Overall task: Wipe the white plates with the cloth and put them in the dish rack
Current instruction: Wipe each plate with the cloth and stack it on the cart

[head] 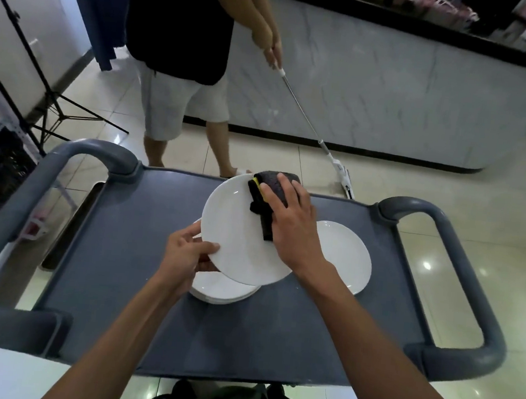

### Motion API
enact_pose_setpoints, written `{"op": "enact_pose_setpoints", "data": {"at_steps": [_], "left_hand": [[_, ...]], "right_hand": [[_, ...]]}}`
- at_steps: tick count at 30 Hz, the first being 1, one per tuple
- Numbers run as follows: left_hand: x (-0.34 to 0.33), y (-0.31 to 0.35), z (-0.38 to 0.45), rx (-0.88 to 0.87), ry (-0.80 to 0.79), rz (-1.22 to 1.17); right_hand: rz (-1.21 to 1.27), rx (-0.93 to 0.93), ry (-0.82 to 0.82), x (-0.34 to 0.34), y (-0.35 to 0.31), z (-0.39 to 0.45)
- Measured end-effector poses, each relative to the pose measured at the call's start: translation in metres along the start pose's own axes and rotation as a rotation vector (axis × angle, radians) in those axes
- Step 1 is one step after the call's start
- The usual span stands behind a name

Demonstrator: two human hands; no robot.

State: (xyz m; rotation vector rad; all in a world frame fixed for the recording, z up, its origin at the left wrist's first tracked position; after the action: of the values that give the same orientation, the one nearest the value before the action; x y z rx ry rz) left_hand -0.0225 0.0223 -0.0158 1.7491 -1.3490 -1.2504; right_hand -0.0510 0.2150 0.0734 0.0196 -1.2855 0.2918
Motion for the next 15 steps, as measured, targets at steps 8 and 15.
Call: {"op": "enact_pose_setpoints", "data": {"at_steps": [8, 15], "left_hand": [[-0.008, 0.017, 0.009, -0.044, 0.011, -0.017], [-0.014, 0.024, 0.015, -0.065, 0.028, -0.021]], "right_hand": [[-0.001, -0.085, -0.039, 0.002, 0.009, -0.023], [0.152, -0.067, -0.092, -0.014, -0.032, -0.048]]}}
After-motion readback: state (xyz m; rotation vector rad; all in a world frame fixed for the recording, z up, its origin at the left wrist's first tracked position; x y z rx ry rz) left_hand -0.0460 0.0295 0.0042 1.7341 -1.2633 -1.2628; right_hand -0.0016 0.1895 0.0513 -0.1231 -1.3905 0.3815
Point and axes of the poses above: each hand's wrist, its own z-axis towards the middle knuckle, its own x-axis out of the back of the hand, y = z × x, the point moved 7 cm from there along z, towards the middle knuckle, and after that the axes turned 1 degree about x, right-handed, at the moved point
